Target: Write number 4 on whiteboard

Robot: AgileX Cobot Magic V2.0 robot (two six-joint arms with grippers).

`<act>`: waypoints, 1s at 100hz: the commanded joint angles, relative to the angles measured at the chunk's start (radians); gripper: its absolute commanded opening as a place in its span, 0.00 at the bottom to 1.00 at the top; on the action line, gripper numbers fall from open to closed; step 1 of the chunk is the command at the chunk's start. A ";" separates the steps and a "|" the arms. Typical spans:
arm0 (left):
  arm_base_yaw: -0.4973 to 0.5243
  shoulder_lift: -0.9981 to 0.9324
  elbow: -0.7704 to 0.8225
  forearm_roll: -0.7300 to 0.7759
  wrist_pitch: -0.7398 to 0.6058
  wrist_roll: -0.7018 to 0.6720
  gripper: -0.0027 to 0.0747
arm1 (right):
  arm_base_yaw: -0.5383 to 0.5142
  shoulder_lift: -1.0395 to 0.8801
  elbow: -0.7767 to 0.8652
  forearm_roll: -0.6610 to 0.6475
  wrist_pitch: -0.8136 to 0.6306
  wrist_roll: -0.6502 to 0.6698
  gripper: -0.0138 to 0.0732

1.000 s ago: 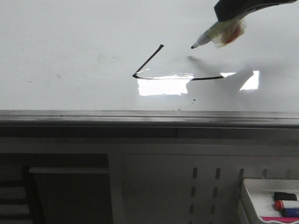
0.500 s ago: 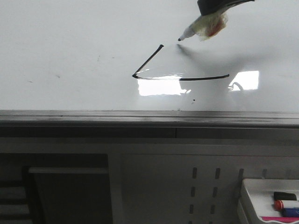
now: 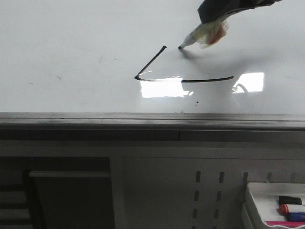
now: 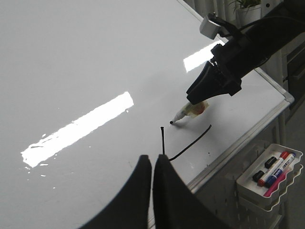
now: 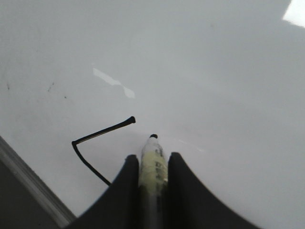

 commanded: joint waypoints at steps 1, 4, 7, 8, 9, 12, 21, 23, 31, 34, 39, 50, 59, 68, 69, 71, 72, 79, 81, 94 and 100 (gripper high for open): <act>0.002 0.010 -0.026 -0.017 -0.085 -0.009 0.01 | -0.001 -0.009 -0.020 0.001 0.011 -0.007 0.09; 0.002 0.010 -0.026 -0.017 -0.085 -0.009 0.01 | -0.001 -0.009 -0.018 0.001 0.029 -0.007 0.09; 0.002 0.010 -0.026 -0.017 -0.085 -0.009 0.01 | -0.001 -0.009 -0.009 0.001 0.049 -0.007 0.09; 0.002 0.010 -0.026 -0.017 -0.085 -0.009 0.01 | -0.001 -0.009 -0.007 0.001 0.052 -0.007 0.09; 0.002 0.010 -0.026 -0.017 -0.085 -0.009 0.01 | 0.001 -0.009 -0.003 0.001 0.059 -0.007 0.09; 0.002 0.010 -0.026 -0.017 -0.085 -0.009 0.01 | 0.004 -0.009 0.007 0.001 0.070 -0.007 0.09; 0.002 0.010 -0.026 -0.017 -0.085 -0.009 0.01 | 0.026 -0.009 0.052 0.009 0.079 -0.007 0.09; 0.002 0.010 -0.026 -0.017 -0.085 -0.009 0.01 | 0.032 -0.009 0.064 0.012 0.074 -0.007 0.09; 0.002 0.010 -0.026 -0.017 -0.085 -0.009 0.01 | 0.057 -0.009 0.102 0.017 0.059 -0.007 0.09; 0.002 0.010 -0.026 -0.017 -0.085 -0.009 0.01 | 0.068 -0.009 0.113 0.017 0.054 -0.007 0.09; 0.002 0.010 -0.026 -0.017 -0.085 -0.009 0.01 | 0.079 -0.009 0.125 0.017 0.044 -0.007 0.09; 0.002 0.010 -0.026 -0.017 -0.085 -0.009 0.01 | 0.087 -0.009 0.132 0.024 0.022 -0.007 0.09; 0.002 0.010 -0.026 -0.017 -0.085 -0.009 0.01 | 0.087 -0.009 0.130 0.026 0.001 -0.007 0.09; 0.002 0.010 -0.026 -0.029 -0.085 -0.009 0.01 | 0.088 -0.023 0.100 0.029 0.029 -0.007 0.09; 0.002 0.010 -0.026 -0.033 -0.085 -0.009 0.01 | 0.090 -0.026 0.100 0.032 0.029 -0.007 0.09; 0.002 0.010 -0.026 -0.043 -0.085 -0.009 0.01 | 0.094 -0.031 0.089 0.037 0.042 -0.007 0.09; 0.002 0.010 -0.026 -0.047 -0.085 -0.009 0.01 | 0.096 -0.038 0.082 0.037 0.052 -0.007 0.09; 0.002 0.012 -0.026 -0.072 -0.082 -0.009 0.01 | 0.122 -0.081 0.036 0.043 0.104 -0.007 0.09; 0.002 0.015 -0.026 -0.079 -0.079 -0.009 0.01 | 0.134 -0.095 0.026 0.043 0.115 -0.007 0.09; 0.002 0.083 -0.026 -0.086 -0.002 -0.009 0.04 | 0.216 -0.157 -0.048 -0.005 0.243 -0.007 0.09; 0.002 0.152 -0.030 -0.110 0.045 -0.009 0.13 | 0.262 -0.172 -0.060 -0.064 0.301 -0.007 0.09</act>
